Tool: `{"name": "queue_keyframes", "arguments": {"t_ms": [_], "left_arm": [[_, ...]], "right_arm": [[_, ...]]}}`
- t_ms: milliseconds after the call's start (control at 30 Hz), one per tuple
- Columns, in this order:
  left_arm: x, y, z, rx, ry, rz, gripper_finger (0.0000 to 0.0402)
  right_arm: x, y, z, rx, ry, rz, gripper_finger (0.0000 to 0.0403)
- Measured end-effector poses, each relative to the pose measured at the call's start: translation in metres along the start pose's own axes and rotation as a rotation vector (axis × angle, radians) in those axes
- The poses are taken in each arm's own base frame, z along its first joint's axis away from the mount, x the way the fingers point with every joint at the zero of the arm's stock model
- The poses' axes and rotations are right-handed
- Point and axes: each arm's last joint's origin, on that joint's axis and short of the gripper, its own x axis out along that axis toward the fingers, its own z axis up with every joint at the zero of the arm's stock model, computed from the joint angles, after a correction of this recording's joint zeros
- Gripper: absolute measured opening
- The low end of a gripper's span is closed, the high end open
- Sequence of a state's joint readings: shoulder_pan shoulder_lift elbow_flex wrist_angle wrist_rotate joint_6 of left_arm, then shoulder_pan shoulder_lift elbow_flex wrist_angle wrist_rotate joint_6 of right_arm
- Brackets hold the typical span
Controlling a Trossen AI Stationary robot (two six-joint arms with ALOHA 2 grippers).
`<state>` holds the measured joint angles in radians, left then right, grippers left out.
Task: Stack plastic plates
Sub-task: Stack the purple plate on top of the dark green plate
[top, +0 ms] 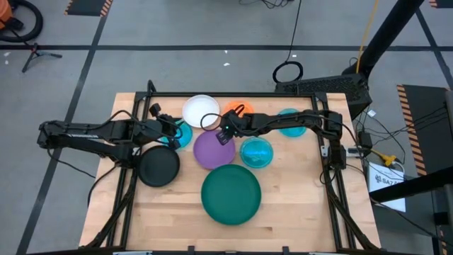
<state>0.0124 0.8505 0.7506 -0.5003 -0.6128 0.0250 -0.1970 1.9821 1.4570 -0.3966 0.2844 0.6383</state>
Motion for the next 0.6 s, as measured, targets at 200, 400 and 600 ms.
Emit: {"name": "queue_keyframes", "arguments": {"t_ms": [200,400,600], "left_arm": [[0.0,0.0,0.0,-0.001,0.0,0.0,0.0069],[0.0,0.0,0.0,-0.001,0.0,0.0,0.0069],[0.0,0.0,0.0001,-0.001,-0.001,0.0,0.0069]], "right_arm": [[0.0003,0.0002,-0.0013,0.009,0.006,-0.004,0.0174],[0.0002,0.0002,-0.0015,0.008,0.006,-0.007,0.0174],[0.0003,-0.0003,-0.0023,0.031,0.012,-0.013,0.0174]]}}
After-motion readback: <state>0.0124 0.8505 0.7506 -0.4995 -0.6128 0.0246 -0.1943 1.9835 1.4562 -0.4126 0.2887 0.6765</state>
